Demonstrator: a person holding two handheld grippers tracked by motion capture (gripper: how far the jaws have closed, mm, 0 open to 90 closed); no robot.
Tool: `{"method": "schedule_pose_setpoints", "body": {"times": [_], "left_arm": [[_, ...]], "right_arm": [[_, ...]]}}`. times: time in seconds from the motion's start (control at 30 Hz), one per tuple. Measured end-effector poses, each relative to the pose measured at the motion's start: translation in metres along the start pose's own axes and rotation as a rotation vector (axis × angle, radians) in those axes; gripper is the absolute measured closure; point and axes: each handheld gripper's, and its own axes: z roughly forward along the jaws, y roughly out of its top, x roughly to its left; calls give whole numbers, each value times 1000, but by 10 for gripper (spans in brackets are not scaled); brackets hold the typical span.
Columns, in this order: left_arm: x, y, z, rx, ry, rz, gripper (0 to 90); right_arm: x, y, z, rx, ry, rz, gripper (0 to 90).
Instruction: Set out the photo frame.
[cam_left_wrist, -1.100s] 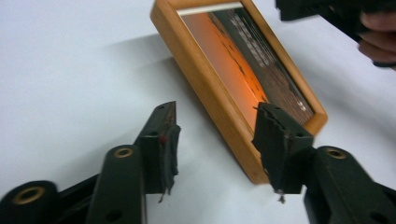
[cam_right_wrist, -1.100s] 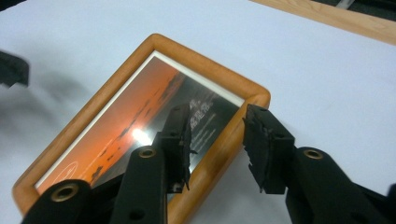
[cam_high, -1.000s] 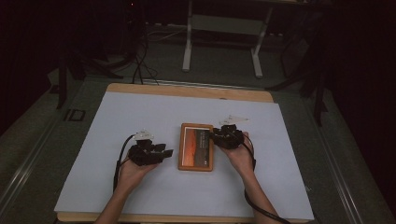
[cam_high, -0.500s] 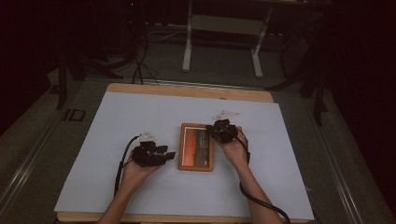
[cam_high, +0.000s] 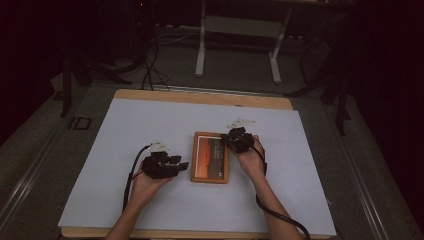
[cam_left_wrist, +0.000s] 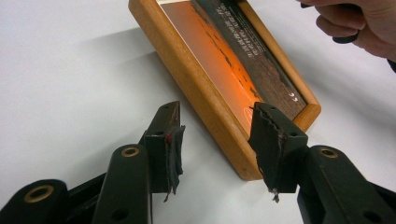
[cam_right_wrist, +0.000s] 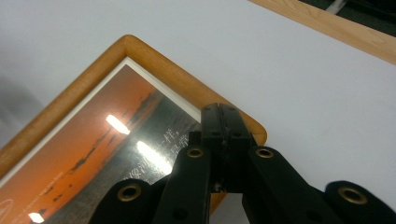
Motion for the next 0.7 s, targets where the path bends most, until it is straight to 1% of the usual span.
{"method": "schedule_pose_setpoints", "body": {"times": [0.13, 0.2, 0.33, 0.47, 0.6, 0.7], "left_arm": [[-2, 2, -1, -8, -3, 0, 519], [-3, 2, -1, -11, -10, 0, 516], [-6, 4, -1, -17, -15, 4, 502], [-10, 6, -1, -13, -23, 10, 497], [-12, 6, 0, -13, -16, 17, 481], [-11, 6, 1, -9, -18, 13, 476]], "right_arm": [[-3, -1, 1, 3, -11, 11, 900], [-6, -3, 1, 3, -10, 21, 900], [-7, -3, 1, 4, -8, 27, 900], [-9, -4, 2, 3, -9, 28, 900], [-12, -7, 3, 14, -17, 44, 900], [-14, -9, 4, 17, -22, 54, 900]]}}
